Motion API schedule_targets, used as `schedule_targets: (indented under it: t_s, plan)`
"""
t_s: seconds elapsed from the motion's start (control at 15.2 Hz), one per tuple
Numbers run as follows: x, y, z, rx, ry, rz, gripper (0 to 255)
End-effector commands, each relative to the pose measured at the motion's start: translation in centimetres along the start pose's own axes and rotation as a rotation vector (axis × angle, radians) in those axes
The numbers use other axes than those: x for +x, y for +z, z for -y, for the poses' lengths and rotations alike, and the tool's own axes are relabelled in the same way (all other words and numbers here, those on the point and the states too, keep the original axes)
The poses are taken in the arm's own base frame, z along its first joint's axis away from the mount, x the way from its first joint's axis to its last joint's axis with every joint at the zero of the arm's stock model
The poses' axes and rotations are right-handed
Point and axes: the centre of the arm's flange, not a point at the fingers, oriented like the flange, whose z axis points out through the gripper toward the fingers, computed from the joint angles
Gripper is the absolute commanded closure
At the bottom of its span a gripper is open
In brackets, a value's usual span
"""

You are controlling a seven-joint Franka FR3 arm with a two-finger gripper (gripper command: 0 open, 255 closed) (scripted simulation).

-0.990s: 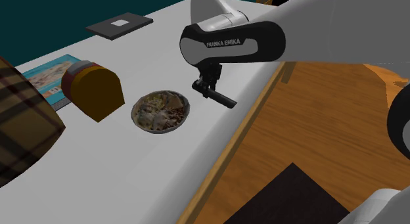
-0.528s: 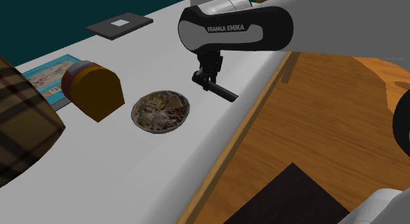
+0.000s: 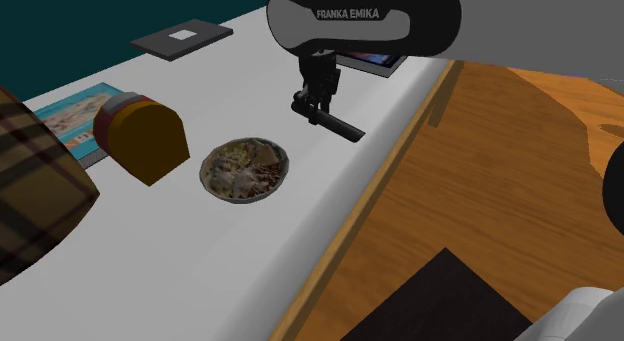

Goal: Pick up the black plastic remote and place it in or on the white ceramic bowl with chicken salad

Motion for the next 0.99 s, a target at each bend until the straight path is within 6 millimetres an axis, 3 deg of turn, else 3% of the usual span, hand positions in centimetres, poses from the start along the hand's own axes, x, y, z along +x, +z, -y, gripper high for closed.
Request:
schedule_targets:
  t_s: [0.0, 0.73, 0.92]
  plan:
    - [0.0, -1.2, -0.1, 0.0, 0.0, 0.0, 255]
    - [0.1, -6.9, -0.6, 0.0, 0.0, 0.0, 255]
    - [1.3, -7.0, 3.2, 0.0, 0.0, 0.0, 255]
